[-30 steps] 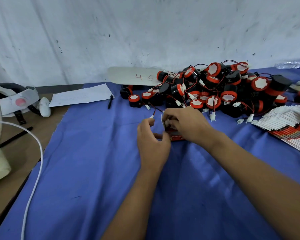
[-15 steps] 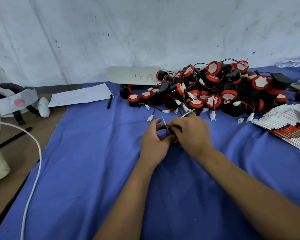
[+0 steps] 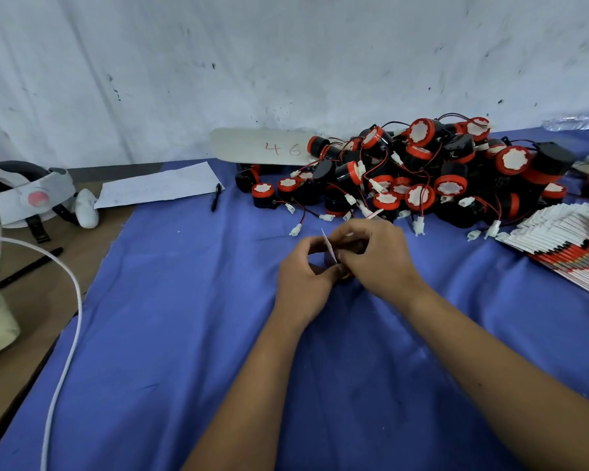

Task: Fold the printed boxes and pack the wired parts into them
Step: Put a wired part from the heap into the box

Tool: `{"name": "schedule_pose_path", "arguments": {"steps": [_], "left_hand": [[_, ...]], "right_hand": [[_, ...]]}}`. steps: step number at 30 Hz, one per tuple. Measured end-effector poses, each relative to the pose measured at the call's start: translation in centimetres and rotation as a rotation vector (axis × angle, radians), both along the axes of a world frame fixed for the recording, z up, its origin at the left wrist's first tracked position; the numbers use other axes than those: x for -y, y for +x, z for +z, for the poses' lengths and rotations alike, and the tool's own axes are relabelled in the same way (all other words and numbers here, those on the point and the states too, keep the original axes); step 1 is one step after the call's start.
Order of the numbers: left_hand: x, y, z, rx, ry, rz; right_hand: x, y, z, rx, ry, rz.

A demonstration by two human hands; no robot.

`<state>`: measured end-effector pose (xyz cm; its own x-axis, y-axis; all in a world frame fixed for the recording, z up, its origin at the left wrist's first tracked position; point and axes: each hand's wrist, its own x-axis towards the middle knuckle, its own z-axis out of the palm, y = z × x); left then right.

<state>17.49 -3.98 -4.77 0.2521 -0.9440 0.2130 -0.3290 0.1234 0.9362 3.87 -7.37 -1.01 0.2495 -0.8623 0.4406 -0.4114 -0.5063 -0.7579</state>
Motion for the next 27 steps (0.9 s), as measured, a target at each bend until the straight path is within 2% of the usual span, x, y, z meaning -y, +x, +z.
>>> {"name": "schedule_pose_path", "arguments": {"steps": [4,13,15,18,20,27], "left_hand": [[0.0,0.1,0.0,-0.009,-0.004,0.0],[-0.1,0.6,0.3,-0.045,0.022,-0.03],[-0.2,0.8,0.4,-0.051,0.034,-0.044],[-0.3,1.1,0.4,-0.064,0.032,-0.068],[-0.5,1.3,0.5,-0.073,0.023,-0.082],[-0.6,1.3,0.5,-0.052,0.005,-0.093]], "right_hand": [[0.2,0.2,0.0,-0.022,-0.022,-0.005],[1.3,-2.0,0.4,-0.499,-0.285,0.233],[1.4,-2.1,0.5,-0.508,-0.319,0.261],[1.1,-2.2,0.5,-0.367,-0.276,0.282],[0.9,-2.4,0.4,-0.355,-0.261,0.282],[1.3,-1.8,0.4,-0.658,-0.41,0.264]]}}
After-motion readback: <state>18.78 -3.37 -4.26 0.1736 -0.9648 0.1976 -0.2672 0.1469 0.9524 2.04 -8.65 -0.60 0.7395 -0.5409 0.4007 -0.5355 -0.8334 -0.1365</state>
